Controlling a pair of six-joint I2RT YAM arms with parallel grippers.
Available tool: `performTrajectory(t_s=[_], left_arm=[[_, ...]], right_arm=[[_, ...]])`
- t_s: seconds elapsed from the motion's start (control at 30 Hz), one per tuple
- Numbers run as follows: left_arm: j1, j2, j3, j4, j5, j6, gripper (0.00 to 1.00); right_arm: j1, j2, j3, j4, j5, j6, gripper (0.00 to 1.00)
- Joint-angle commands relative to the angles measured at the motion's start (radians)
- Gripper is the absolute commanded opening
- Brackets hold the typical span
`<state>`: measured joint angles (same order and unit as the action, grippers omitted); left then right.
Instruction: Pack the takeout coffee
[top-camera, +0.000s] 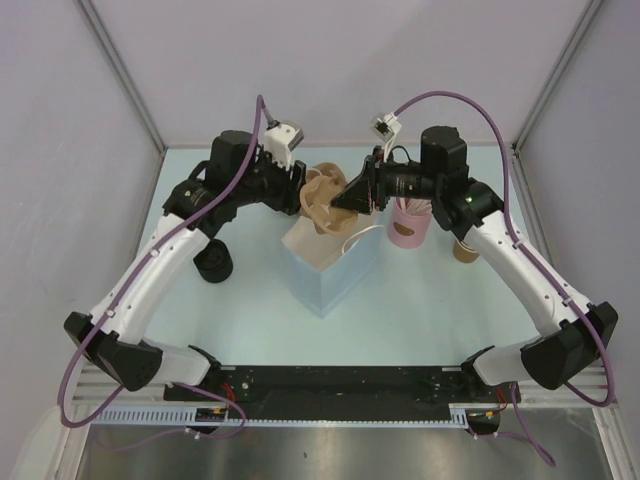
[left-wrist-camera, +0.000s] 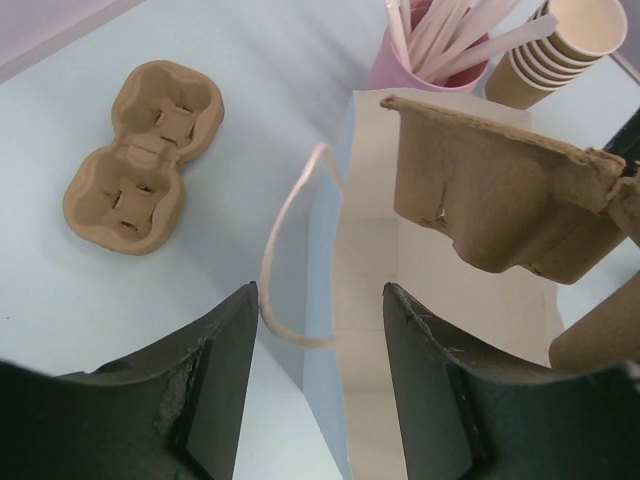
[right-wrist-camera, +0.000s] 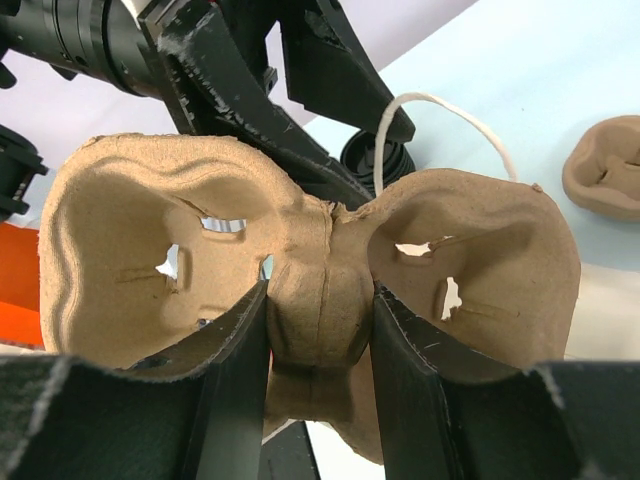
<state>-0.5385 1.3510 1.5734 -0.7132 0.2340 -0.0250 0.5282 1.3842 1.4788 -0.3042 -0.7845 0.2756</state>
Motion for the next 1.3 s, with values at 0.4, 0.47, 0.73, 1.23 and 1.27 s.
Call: performTrajectory(t_s=[0.4,0.47,0.73,1.23,1.27], left_arm=[[0.008,0.007,-0.005,0.090,-0.090,0.022,0.49],[0.012,-0.004,-0.022,0.116,-0.093,0.022,0.47],[0.017,-0.001,-0.044,0.138,-0.091,0.022,0.29],[0.023,-0.030,-0.061,0.158,-0.096,0.022,0.18],[0.025,-0.033,-0.065,0.161,-0.099,0.022,0.18]], right_arm=[[0.007,0.007,-0.045,-0.050,0.063,-0.084,0.31],[0.010,0.010,-0.045,-0.059,0.074,-0.093,0.31],[0.026,0.033,-0.052,-0.070,0.140,-0.118,0.29],[0.081,0.044,-0.052,-0.138,0.312,-0.220,0.28],[0.085,0.045,-0.052,-0.147,0.332,-0.226,0.29]])
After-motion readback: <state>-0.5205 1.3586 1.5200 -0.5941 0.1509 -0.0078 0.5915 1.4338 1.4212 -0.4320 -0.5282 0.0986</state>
